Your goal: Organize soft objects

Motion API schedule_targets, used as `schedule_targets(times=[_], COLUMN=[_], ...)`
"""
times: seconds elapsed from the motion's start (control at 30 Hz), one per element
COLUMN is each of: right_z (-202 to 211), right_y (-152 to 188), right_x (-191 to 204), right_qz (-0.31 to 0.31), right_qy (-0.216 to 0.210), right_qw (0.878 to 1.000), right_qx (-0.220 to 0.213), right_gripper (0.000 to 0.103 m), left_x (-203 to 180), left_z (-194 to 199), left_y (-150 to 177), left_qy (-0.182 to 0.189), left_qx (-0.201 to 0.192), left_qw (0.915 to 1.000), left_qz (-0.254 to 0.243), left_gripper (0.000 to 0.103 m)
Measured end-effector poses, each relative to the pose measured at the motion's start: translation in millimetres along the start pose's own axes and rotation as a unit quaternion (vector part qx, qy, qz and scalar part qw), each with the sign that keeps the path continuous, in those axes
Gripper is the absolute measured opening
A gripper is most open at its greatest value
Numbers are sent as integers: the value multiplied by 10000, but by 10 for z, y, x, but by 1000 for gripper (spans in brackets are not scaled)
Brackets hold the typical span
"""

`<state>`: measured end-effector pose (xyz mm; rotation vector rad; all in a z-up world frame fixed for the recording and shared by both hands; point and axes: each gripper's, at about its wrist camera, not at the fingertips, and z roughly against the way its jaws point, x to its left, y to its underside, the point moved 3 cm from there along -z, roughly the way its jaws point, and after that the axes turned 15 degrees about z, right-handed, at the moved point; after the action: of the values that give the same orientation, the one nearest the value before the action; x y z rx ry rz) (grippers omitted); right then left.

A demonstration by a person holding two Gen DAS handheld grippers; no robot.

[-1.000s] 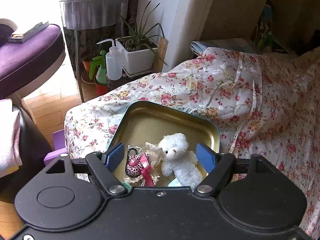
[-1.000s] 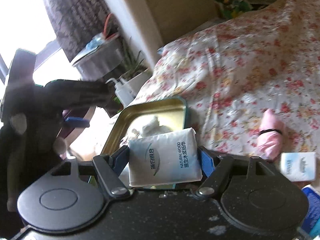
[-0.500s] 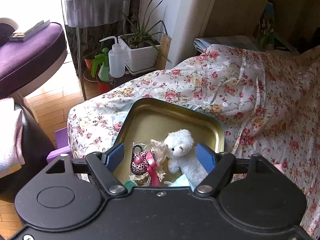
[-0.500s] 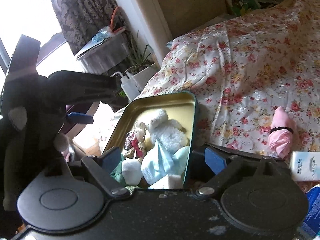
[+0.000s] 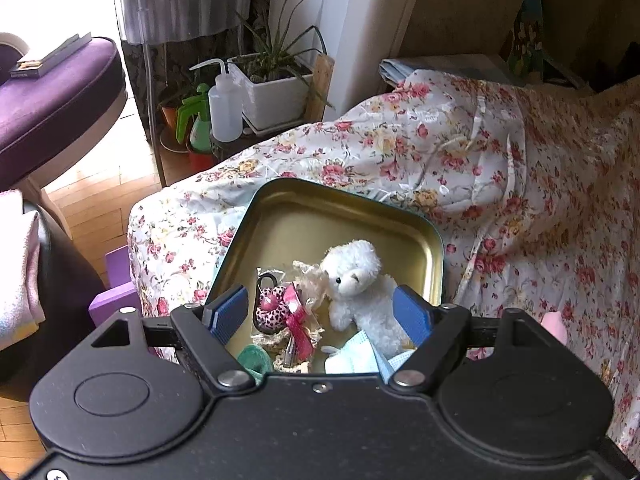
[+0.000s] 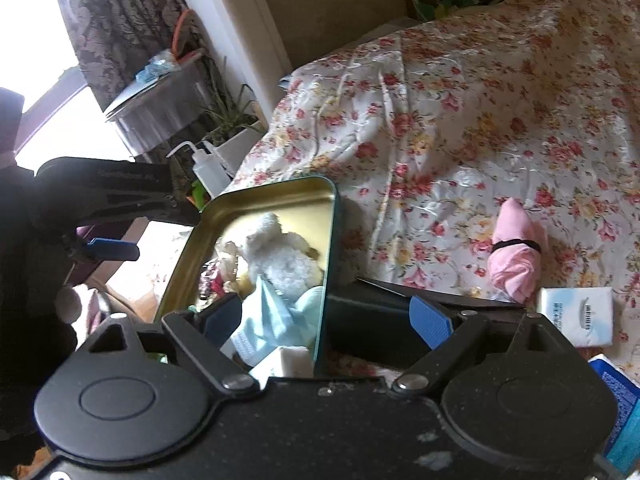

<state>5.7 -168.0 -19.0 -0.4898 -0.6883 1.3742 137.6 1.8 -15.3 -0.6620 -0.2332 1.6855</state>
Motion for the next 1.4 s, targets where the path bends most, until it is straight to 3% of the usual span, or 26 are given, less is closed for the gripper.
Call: schedule_targets(times=[0.2,0.4,0.67,0.9,1.13,1.4], right_z=[36,220,454,485,278,11], right_y=[-31,-119,-92,34,222,289], right_x=[-162,-618,-1384,-1852,-2084,-1887], right_qz=[-192,-713,-1530,-1656,-2007,-1629], right_qy=[192,465,1059,1698,1556,1397], right_qw=[9996,9964,9825,9710,9644,9705], right_qx=[52,-29,-41,287,744,1100], right_gripper=[91,91,91,91,91,91], left_x=[-50,-192,-387,-600,-862,-1108], left_z=[-4,-6,-29,-77,-117,-173], left_y=[47,147,280,451,620,803], left_qy=[46,136,192,257,383,473], left_qx=[91,190,250,387,524,693], left_qw=[9999,9994,9982,9954,9918,9885], left_qz=[-59,-264,-514,-843,-1103,-1260], left_gripper=[75,75,75,75,75,75])
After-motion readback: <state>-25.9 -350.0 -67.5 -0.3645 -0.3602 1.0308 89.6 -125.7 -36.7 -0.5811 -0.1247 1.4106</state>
